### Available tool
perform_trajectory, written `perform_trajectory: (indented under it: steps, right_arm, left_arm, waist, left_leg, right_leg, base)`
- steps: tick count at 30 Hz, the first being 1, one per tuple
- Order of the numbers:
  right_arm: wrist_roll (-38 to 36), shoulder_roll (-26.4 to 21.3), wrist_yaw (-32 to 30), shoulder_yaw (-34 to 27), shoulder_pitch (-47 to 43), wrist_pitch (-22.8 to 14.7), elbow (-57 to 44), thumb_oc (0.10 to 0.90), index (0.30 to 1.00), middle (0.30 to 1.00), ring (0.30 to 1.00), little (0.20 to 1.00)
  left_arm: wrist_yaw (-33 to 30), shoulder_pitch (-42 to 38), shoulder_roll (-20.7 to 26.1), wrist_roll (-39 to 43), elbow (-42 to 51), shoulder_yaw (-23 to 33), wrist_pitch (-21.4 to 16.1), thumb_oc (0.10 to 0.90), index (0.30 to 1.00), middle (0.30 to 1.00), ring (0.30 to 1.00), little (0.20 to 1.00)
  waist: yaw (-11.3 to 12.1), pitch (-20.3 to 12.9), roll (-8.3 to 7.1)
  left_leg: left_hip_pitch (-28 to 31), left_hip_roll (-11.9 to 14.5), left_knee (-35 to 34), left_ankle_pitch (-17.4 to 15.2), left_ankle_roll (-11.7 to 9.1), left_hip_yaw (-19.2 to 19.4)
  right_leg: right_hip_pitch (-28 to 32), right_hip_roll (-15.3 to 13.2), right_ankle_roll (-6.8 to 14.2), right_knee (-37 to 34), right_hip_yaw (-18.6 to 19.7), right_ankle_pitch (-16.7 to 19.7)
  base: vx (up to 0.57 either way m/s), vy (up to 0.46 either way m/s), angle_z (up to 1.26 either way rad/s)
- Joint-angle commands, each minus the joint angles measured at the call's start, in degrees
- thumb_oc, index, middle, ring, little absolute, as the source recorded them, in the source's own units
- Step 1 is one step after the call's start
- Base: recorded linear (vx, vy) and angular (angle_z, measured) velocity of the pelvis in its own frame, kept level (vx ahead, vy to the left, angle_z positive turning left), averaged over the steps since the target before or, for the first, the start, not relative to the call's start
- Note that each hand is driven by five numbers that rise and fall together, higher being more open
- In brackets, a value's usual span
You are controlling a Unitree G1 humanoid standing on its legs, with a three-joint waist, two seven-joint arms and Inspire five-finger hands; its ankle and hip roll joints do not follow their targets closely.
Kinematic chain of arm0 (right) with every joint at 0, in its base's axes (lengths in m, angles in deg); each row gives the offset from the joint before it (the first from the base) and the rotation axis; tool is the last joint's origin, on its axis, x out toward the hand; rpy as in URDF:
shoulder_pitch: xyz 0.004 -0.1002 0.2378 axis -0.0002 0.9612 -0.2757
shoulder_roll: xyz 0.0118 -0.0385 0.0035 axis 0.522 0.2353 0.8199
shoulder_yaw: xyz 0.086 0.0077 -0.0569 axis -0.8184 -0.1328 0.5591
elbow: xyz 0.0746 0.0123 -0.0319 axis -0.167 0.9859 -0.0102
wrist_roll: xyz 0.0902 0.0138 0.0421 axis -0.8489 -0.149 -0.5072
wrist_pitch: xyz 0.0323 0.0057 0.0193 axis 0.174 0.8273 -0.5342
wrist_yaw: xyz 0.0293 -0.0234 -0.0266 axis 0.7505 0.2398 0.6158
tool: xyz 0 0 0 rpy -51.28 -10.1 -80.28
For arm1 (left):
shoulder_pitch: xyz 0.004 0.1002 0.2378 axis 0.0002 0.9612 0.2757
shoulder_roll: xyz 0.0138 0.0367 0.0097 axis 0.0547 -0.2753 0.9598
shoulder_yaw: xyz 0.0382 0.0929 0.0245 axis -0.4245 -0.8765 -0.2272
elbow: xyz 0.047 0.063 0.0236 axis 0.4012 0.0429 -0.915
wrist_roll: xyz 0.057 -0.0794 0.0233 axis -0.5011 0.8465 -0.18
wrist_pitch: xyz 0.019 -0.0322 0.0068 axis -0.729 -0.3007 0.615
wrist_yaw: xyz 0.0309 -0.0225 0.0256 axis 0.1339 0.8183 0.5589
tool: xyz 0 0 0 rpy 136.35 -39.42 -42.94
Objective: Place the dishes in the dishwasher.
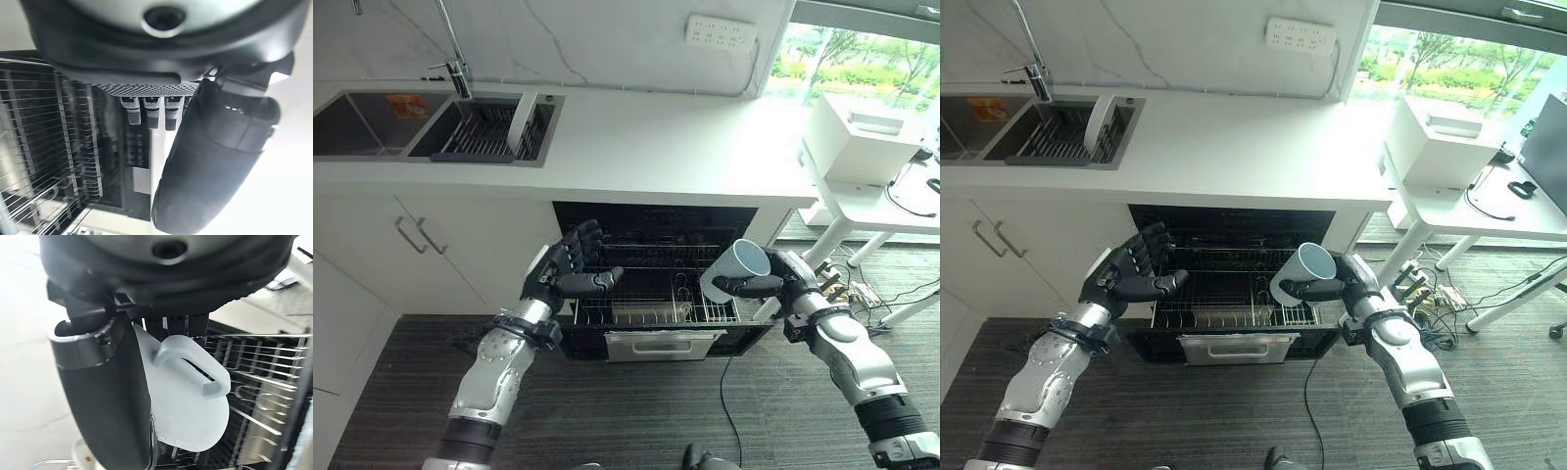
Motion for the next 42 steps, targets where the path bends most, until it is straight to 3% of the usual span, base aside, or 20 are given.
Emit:
perform_trajectory:
  steps: [1,5,13,17,25,37,42]
  right_arm:
    - [1.76,-3.56,-5.41,0.05,-11.86,-4.95,-2.26,0.400,0.300,0.300,0.300,0.300]
    - [-1.56,-7.19,-6.95,3.02,-20.83,-6.45,5.28,0.400,0.300,0.300,0.300,0.300]
    - [-3.98,-12.84,-8.36,6.77,-33.22,-7.64,14.42,0.400,0.300,0.300,0.300,0.300]
    - [-4.52,-15.26,-8.28,7.83,-37.53,-7.56,17.82,0.400,0.300,0.300,0.300,0.300]
    - [-6.79,-18.38,-6.58,11.85,-45.86,-5.79,24.44,0.400,0.300,0.300,0.300,0.300]
    - [-7.11,-17.76,-4.41,18.30,-55.22,-2.11,32.14,0.400,0.300,0.300,0.300,0.300]
    - [-5.50,-16.54,-3.91,20.47,-57.53,-1.11,34.14,0.400,0.300,0.300,0.300,0.300]
  left_arm:
    - [-0.23,-9.93,4.18,6.65,3.86,-1.35,-4.45,0.800,0.900,0.900,0.900,0.900]
    - [-0.38,-16.71,6.97,12.69,1.66,-3.47,-6.78,0.800,0.900,0.900,0.900,0.900]
    - [-2.91,-23.47,8.61,16.66,1.18,-5.23,-10.72,0.800,0.900,0.900,0.900,0.900]
    - [-3.37,-24.61,9.14,18.56,1.67,-5.40,-11.76,0.800,0.900,0.900,0.900,0.900]
    - [-2.99,-26.99,10.97,21.99,2.88,-6.47,-10.86,0.800,0.900,0.900,0.900,0.900]
    - [-2.35,-30.93,12.33,26.23,4.61,-8.20,-10.24,0.800,0.900,0.900,0.900,0.900]
    - [-2.49,-32.04,12.18,27.28,5.76,-8.65,-11.22,0.800,0.900,0.900,0.900,0.900]
  waist:
    - [0.97,0.33,0.64]
    - [1.27,5.26,1.18]
    - [1.40,9.82,2.62]
    - [1.63,10.58,2.73]
    - [2.56,11.54,1.22]
    - [4.57,13.31,-0.13]
    - [5.29,14.36,-0.04]
  left_leg:
    - [-2.44,0.42,0.86,-2.15,1.50,2.43]
    - [-6.12,0.37,0.86,-0.92,1.48,1.50]
    - [-10.29,-0.27,0.86,0.20,1.22,0.91]
    - [-10.91,-0.45,0.86,0.33,1.12,0.79]
    - [-11.56,-0.30,0.86,0.26,1.13,0.37]
    - [-13.32,-0.41,0.86,0.80,1.01,-1.23]
    - [-14.44,-0.81,0.86,1.21,1.00,-1.96]
  right_leg:
    - [-1.34,-1.32,3.32,4.61,-0.16,-5.98]
    - [-4.51,-1.37,3.31,4.61,-0.06,-5.00]
    - [-8.36,-2.10,3.14,4.61,0.02,-4.65]
    - [-8.98,-2.28,3.20,4.61,0.03,-4.63]
    - [-9.85,-1.94,3.60,4.61,0.01,-4.22]
    - [-10.84,-1.77,3.57,4.61,-1.04,-4.10]
    - [-11.59,-1.76,3.40,4.61,-1.26,-4.15]
  base:
    - [-0.21,-0.099,0.02]
    - [-0.22,-0.063,0.08]
    - [-0.15,0.016,0.02]
    - [-0.05,0.018,0.02]
    - [-0.02,-0.045,-0.01]
    - [0.02,-0.031,0.01]
    - [0.05,-0.002,0.01]
